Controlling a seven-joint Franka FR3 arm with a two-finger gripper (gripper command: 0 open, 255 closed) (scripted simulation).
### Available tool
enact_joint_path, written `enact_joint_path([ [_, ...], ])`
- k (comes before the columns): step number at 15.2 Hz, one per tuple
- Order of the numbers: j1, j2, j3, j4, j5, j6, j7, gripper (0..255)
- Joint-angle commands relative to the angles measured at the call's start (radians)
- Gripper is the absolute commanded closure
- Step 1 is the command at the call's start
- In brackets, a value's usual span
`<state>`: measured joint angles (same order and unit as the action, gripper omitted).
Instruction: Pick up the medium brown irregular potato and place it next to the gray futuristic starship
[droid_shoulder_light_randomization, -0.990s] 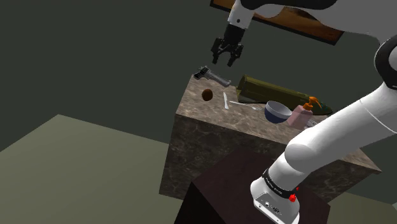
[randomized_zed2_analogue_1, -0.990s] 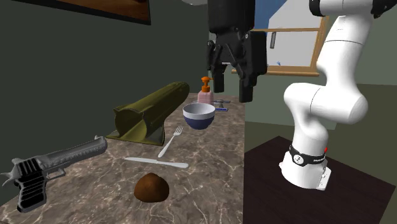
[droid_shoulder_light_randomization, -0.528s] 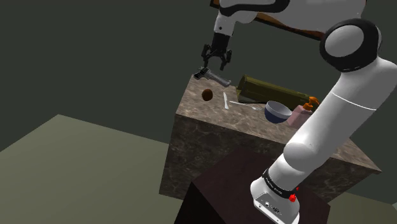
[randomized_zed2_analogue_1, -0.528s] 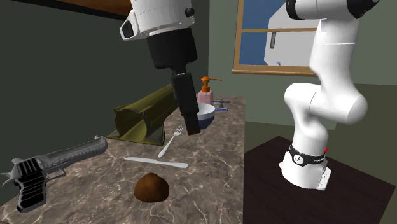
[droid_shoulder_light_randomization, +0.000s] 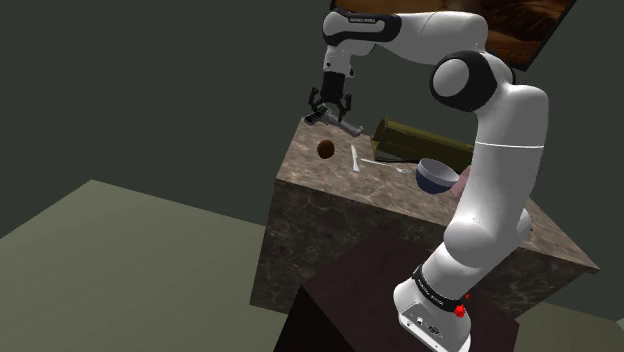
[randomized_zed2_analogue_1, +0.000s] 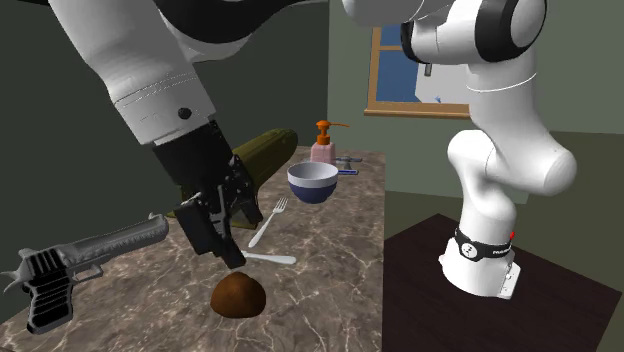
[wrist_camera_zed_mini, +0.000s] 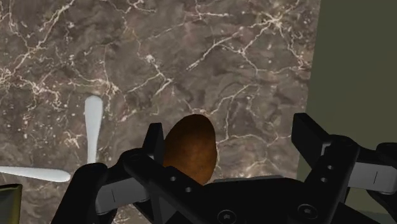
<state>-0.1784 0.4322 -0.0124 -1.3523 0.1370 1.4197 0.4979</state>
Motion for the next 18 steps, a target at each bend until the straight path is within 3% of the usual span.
enact_joint_path([
  [1,-0.018,0.096,-0.013,0.091,0.014,-0.044,0.036,0],
  [8,-0.097,0.451,-0.044,0.478,0.076,-0.232,0.174,0],
  [15,-0.076,0.344,-0.049,0.214,0.073,-0.077,0.153,0],
  [18,-0.074,0.338,-0.049,0.197,0.073,-0.066,0.152,0],
])
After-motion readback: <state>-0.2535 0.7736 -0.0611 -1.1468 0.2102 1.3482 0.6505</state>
